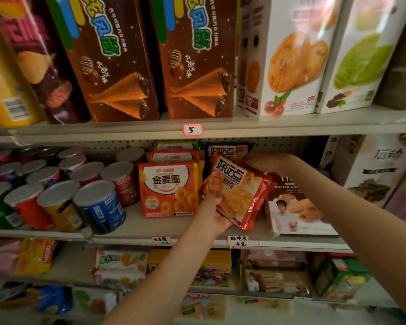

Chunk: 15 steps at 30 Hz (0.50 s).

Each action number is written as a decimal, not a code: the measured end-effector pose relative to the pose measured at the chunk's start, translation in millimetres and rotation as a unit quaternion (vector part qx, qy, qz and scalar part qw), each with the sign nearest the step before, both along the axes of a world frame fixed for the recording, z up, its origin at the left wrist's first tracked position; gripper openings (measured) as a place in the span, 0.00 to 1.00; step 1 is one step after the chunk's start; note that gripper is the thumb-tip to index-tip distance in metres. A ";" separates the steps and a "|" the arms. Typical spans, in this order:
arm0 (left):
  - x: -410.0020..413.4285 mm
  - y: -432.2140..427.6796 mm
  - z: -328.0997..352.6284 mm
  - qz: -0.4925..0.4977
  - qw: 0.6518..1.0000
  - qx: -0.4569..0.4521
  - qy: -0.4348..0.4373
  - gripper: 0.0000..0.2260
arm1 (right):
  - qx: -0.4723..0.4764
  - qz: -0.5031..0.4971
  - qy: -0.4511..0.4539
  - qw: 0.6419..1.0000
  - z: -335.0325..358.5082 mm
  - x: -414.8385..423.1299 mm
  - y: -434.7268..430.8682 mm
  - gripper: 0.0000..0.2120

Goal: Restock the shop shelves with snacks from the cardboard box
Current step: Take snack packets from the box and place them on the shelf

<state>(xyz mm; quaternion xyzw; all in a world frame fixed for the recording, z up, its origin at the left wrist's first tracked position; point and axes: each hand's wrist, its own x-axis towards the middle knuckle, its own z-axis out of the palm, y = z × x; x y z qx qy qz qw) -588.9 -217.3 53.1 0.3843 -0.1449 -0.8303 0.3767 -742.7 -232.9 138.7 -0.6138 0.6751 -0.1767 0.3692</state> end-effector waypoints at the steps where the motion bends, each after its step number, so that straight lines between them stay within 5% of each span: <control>1: 2.9 0.0 -0.4 0.002 1.000 -0.002 0.006 0.14 | -0.003 0.009 0.017 1.000 1.2 0.3 0.3 0.15; 10: 22.3 -10.3 -9.0 0.067 0.997 0.016 0.014 0.15 | 0.008 0.076 0.176 0.981 0.2 -3.0 -17.7 0.10; 15: 27.9 -10.6 -6.2 0.072 0.997 0.014 0.033 0.14 | -0.037 0.058 0.174 0.982 -8.2 -5.2 -44.6 0.16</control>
